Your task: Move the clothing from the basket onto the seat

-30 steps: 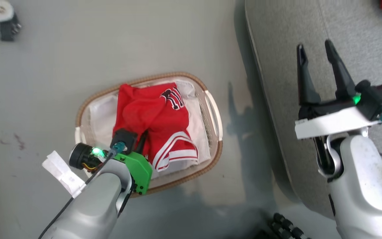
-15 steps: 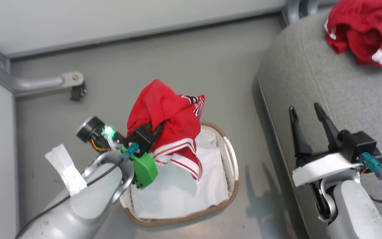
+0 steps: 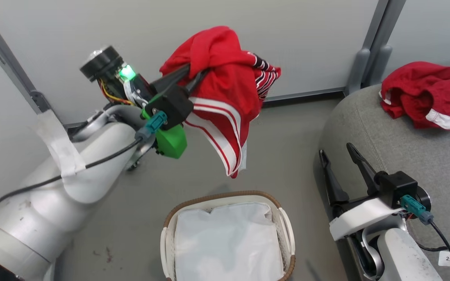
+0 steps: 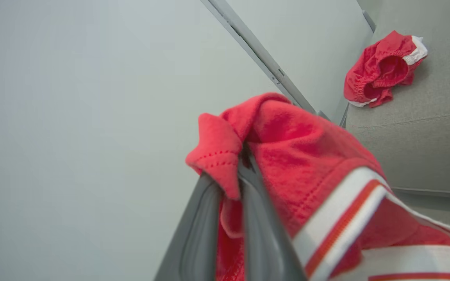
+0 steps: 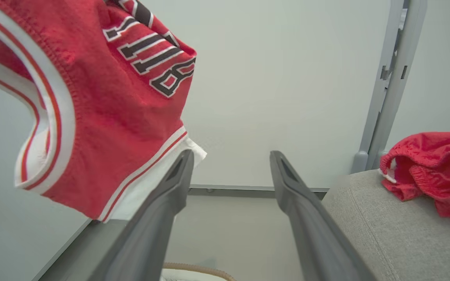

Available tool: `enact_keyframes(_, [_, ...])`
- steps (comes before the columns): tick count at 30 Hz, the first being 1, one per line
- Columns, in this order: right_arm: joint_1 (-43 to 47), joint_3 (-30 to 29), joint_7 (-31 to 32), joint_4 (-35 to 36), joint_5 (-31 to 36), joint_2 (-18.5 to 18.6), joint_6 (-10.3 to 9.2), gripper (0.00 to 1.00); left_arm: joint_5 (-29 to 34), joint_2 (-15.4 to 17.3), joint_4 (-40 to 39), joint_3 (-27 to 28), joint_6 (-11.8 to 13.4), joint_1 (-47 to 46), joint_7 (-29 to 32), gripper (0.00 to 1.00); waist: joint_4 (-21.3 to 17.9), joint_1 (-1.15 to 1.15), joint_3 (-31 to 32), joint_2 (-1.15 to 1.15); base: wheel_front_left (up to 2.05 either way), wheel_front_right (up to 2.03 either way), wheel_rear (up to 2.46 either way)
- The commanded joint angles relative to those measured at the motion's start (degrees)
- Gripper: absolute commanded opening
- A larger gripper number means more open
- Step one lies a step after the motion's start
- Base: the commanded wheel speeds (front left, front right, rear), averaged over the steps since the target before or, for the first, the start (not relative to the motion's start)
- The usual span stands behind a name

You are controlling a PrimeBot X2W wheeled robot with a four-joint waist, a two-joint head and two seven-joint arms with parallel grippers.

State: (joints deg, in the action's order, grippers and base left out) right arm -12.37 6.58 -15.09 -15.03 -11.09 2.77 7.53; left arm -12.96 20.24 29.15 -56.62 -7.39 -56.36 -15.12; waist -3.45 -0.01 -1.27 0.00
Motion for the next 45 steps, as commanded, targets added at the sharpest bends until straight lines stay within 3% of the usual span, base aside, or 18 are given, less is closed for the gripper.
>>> enact_keyframes(1, [-0.47, 0.50, -0.11, -0.12, -0.15, 0.22, -0.08, 1.00, 0.52, 0.50, -0.55, -0.15, -0.12, -1.99, -0.04, 0.00, 1.03, 0.01, 1.97, 0.00, 0.00, 0.00, 0.00])
enact_keyframes(11, [-3.96, 4.01, -0.11, -0.81, 0.92, 0.22, -0.08, 1.00, 0.11, 1.64, -2.69, -1.15, -0.15, -9.17, -0.01, 0.00, 0.55, 0.01, 2.91, 0.00, 0.00, 0.00, 0.00])
enact_keyframes(24, [-11.94, 5.52, -0.11, -4.86, 5.36, 1.61, -0.08, 1.00, -0.82, 2.27, -6.40, -5.96, -0.15, -7.49, 0.00, 0.00, 1.59, 0.01, 3.37, 0.00, 0.00, 0.00, 0.00])
enact_keyframes(34, [-21.79, 17.12, -0.11, -12.63, 5.06, 9.94, -0.08, 1.00, -2.49, 2.55, -9.22, -10.85, -0.08, -7.94, 0.00, 0.00, 3.33, 0.01, 3.87, 0.00, 0.00, 0.00, 0.00])
enact_keyframes(45, [-29.51, 37.29, -0.11, -15.03, -4.66, 14.93, -0.08, 1.00, -3.63, 2.57, -10.79, -14.28, -0.05, -8.12, 0.00, 0.00, 3.68, 0.01, 4.46, 0.00, 0.00, 0.00, 0.00])
